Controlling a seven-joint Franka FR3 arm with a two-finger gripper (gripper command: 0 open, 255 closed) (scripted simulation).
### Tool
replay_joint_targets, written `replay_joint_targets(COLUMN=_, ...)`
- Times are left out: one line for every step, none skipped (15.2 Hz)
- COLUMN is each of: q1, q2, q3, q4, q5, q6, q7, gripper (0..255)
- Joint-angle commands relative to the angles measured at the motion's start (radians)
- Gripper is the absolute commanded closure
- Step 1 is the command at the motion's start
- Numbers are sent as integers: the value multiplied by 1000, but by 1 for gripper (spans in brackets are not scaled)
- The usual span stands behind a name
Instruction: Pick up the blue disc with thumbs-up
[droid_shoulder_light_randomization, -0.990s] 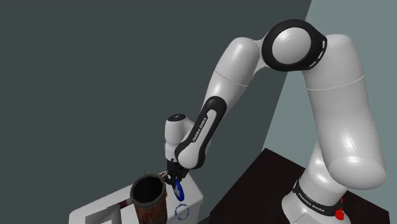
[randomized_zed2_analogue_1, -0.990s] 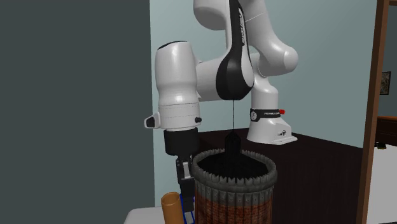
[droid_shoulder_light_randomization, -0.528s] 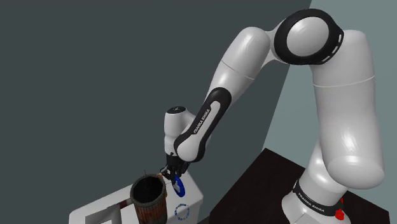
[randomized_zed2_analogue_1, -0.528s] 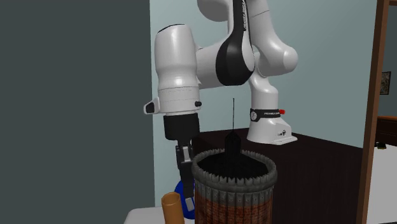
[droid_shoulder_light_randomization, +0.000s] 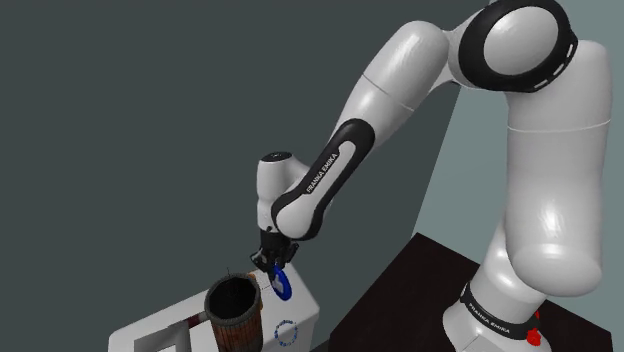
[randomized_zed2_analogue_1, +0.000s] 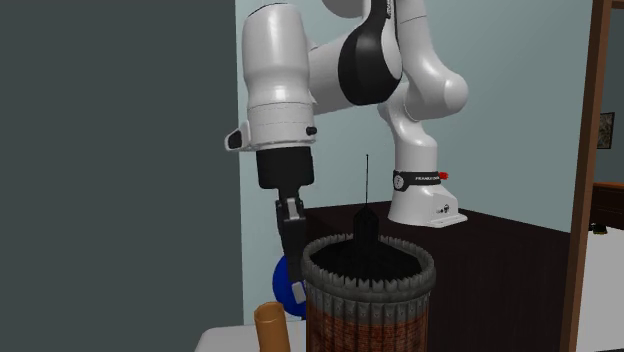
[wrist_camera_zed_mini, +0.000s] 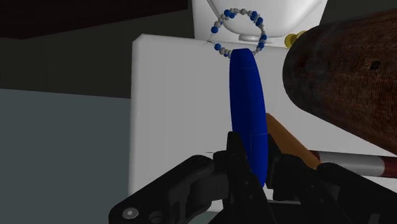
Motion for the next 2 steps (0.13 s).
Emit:
replay_joint_targets(q1=-5, q2=-20, q3=6, q4=-6, q5=9, q6=-14, q7=-4, gripper=255)
replay_joint_targets(q1=-5, q2=-20, q3=6, q4=-6, q5=9, q6=-15, q7=-4, gripper=255)
